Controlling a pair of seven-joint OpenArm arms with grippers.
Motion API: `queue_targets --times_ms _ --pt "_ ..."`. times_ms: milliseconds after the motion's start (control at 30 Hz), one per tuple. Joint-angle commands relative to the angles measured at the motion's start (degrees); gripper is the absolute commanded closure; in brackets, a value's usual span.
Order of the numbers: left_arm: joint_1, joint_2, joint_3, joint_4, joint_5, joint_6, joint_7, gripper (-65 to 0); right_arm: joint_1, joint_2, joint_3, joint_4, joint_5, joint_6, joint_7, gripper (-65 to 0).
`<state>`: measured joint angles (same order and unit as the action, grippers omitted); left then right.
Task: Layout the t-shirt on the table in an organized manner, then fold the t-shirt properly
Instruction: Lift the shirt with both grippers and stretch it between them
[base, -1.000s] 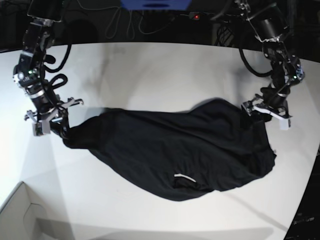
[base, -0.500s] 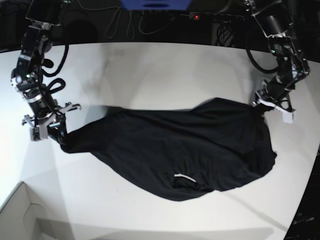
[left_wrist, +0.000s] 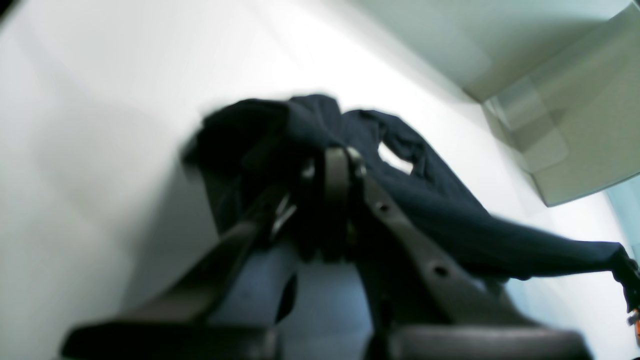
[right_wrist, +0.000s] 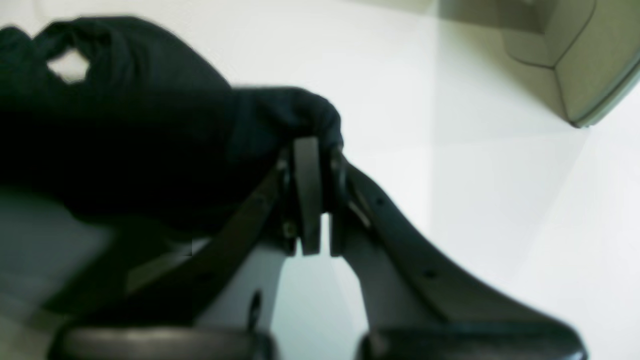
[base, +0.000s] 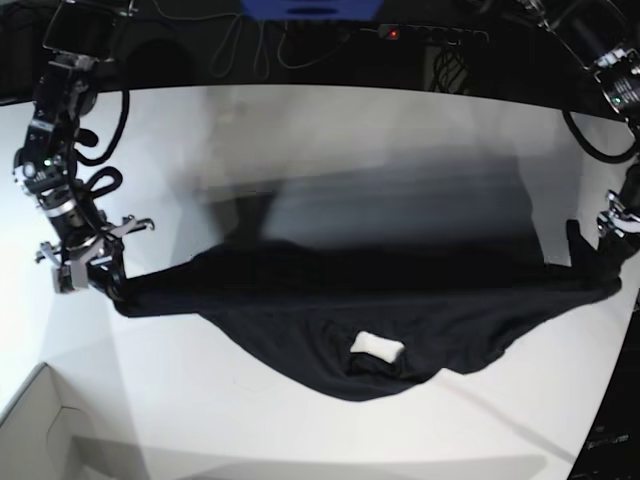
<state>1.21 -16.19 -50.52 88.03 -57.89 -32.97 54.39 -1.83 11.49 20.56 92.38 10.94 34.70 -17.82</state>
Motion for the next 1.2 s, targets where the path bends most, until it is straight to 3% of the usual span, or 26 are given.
queue_targets --times_ms 0,433,667,867,967,1167 --pt "-1.0 -1.0 0.2 0.5 -0.8 0.0 -1.0 -0.2 0.9 0.8 0.2 1.2 0.8 -0.3 1.8 0.0" --pt "-14.5 2.7 4.4 -14.3 17.3 0.0 -1.2 -0.2 5.3 0.6 -4.2 0.7 0.4 -0.3 -2.3 0.0" --pt "-25.9 2.4 4.6 -27.1 27.4 0.0 -1.5 -0.5 11.7 0.7 -4.2 -8.3 0.4 -0.3 -3.6 0.0" --pt "-32.2 1.9 4.6 -37.3 35.5 0.0 -10.4 -1.0 16.0 0.8 -3.9 -14.5 -1.3 -0.3 -3.5 0.0" --pt "-33.4 0.8 4.6 -40.2 36.4 0.0 -11.8 -7.9 16.9 0.7 -4.1 -14.8 -2.1 -0.3 -3.5 0.0" --pt "-33.7 0.7 4.7 -41.0 36.3 -0.7 -10.7 -37.4 17.0 0.5 -4.2 -15.1 -2.1 -0.3 -3.2 0.0"
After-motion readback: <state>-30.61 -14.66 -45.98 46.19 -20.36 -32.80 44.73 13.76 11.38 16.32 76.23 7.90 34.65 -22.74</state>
